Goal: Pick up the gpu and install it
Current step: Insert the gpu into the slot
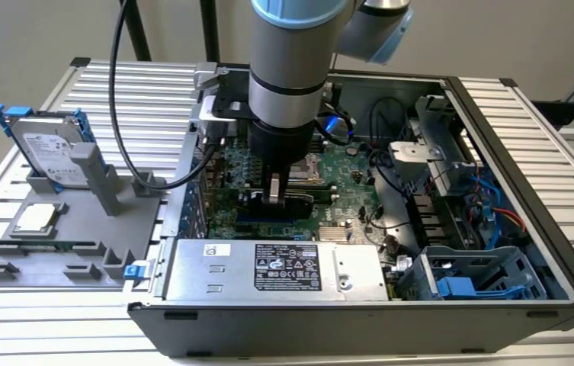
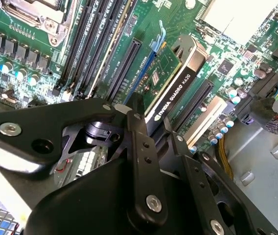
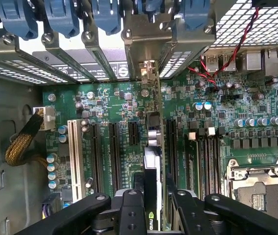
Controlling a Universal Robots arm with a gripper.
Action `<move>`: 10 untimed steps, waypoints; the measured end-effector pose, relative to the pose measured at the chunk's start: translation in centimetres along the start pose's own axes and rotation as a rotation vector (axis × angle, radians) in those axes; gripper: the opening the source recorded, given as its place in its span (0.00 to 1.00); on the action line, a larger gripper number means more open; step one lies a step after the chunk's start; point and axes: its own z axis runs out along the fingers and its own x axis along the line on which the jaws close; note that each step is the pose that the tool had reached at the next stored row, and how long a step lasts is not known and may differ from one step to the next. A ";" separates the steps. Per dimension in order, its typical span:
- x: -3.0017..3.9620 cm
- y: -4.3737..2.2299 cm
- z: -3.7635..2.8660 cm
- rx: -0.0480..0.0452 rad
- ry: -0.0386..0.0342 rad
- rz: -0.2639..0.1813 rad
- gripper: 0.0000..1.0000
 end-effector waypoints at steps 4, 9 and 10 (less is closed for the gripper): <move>0.00 0.00 0.01 0.0001 -0.0001 0.000 0.00; -0.01 -0.11 0.01 0.0000 -0.0002 0.000 0.00; -0.01 -0.11 0.02 0.0000 -0.0001 0.000 0.00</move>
